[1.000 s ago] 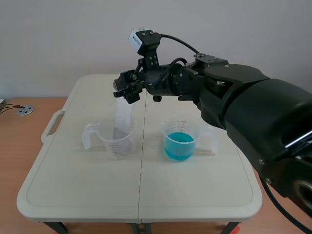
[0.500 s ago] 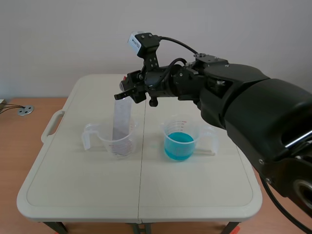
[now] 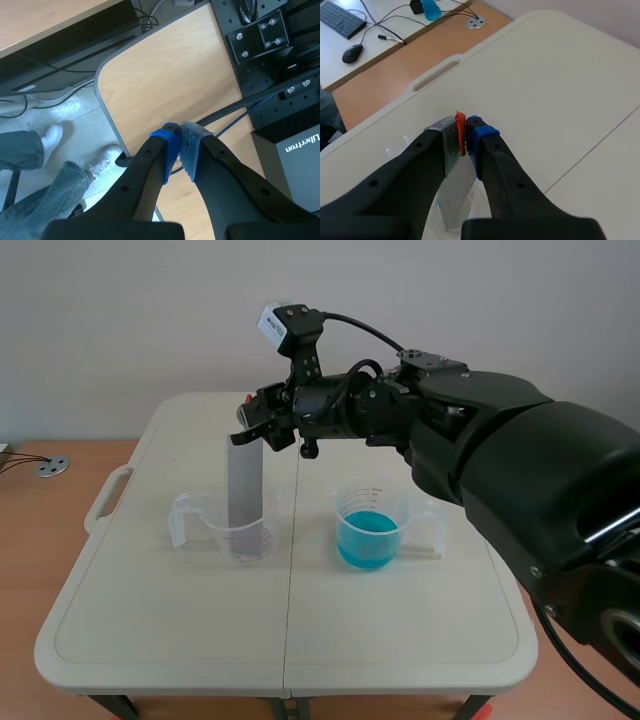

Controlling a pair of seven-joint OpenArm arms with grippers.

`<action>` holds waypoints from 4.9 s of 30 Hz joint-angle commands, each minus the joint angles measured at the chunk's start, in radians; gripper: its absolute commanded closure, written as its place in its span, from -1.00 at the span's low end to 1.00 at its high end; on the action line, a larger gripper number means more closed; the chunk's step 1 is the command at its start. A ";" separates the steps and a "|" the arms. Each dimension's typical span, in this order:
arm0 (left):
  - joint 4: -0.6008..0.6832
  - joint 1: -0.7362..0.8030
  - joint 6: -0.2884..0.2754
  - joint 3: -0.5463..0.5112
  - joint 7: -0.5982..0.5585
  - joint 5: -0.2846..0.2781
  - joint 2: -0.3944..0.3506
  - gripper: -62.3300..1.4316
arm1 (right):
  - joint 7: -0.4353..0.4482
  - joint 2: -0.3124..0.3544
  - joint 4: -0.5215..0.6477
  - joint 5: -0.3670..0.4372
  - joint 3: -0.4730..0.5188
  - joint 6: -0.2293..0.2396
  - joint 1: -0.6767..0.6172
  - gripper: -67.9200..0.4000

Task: Hold the metal plate by the orange handle, dip it into the blue solution, take it out and point at it, then put the plate back in the beaker on the left.
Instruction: 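Lift the metal plate out of the left beaker, then move the plate over the blue solution, then point at the plate with the left hand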

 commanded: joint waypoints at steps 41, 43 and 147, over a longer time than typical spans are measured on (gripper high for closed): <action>0.010 0.008 -0.002 0.005 -0.015 -0.006 0.007 0.91 | 0.020 0.087 0.434 0.011 0.056 0.159 -0.155 0.95; 0.010 0.008 -0.002 0.005 -0.015 -0.006 0.007 0.91 | -0.003 0.093 0.486 0.011 0.071 0.159 -0.171 0.95; -0.138 -1.429 -0.237 0.553 0.248 0.153 0.326 0.91 | -0.103 0.514 1.050 0.301 0.519 0.159 -0.522 0.95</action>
